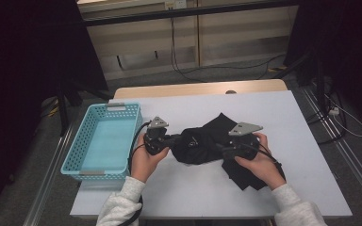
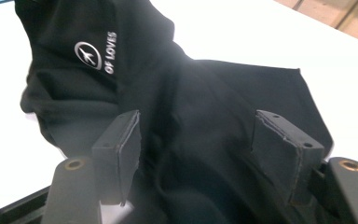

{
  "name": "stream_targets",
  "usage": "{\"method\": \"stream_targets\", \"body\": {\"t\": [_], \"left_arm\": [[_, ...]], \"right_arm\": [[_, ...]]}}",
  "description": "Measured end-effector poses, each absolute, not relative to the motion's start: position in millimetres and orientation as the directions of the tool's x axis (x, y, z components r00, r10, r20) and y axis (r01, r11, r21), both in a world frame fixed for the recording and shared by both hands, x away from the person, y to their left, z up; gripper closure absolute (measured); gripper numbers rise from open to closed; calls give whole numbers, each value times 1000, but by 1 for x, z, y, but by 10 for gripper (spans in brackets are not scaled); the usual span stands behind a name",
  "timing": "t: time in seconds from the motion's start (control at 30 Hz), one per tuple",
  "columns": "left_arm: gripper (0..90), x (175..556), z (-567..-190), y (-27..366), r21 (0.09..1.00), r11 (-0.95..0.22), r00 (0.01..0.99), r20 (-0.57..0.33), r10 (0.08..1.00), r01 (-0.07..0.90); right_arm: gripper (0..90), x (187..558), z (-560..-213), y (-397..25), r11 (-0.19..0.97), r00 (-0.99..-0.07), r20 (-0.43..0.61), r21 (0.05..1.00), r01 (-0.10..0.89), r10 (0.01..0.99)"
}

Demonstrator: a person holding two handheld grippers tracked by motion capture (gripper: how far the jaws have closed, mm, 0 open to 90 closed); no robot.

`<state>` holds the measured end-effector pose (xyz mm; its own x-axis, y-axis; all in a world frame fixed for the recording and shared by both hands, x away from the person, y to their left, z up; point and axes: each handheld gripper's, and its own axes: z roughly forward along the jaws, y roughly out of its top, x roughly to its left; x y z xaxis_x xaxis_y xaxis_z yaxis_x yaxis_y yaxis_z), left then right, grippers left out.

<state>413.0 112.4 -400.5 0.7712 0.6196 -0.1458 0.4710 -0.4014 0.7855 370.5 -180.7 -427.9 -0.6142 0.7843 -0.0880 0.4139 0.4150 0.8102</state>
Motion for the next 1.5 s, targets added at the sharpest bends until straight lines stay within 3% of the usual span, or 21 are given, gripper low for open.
{"method": "stream_targets", "body": {"t": [0.3,0.4,0.43,0.5,0.57,0.7,0.8,0.93,1.07,1.33,1.4,1.5], "left_arm": [[838,405,-398,104,795,-411,793,-139,593,447],[837,404,-399,102,798,-413,802,-140,580,439],[836,404,-399,102,798,-413,802,-141,580,439],[831,404,-399,102,800,-410,799,-137,586,438],[816,404,-398,103,805,-407,798,-131,588,432],[673,404,-398,105,820,-383,787,-127,603,426],[490,406,-402,105,825,-366,777,-132,616,431],[335,410,-411,104,816,-366,770,-143,621,447],[269,411,-423,98,798,-389,776,-151,612,461],[246,416,-438,83,768,-439,799,-154,581,467],[245,416,-440,80,766,-440,800,-157,579,468],[245,418,-440,77,763,-449,806,-155,572,465]], "right_arm": [[344,386,-431,-146,418,-656,-70,820,392,751],[504,390,-431,-138,417,-660,-63,819,394,749],[635,391,-431,-137,421,-660,-61,813,402,749],[799,394,-432,-137,402,-663,-31,816,415,748],[891,395,-430,-140,363,-658,14,825,433,753],[899,392,-418,-162,297,-598,28,849,438,801],[898,388,-413,-188,263,-539,27,852,453,842],[897,381,-417,-227,226,-453,23,843,488,891],[895,377,-425,-256,215,-382,3,822,528,924],[883,367,-435,-282,220,-332,-21,787,577,943],[813,364,-435,-283,222,-343,-18,794,565,939],[587,358,-432,-278,243,-374,-31,810,534,927]]}}
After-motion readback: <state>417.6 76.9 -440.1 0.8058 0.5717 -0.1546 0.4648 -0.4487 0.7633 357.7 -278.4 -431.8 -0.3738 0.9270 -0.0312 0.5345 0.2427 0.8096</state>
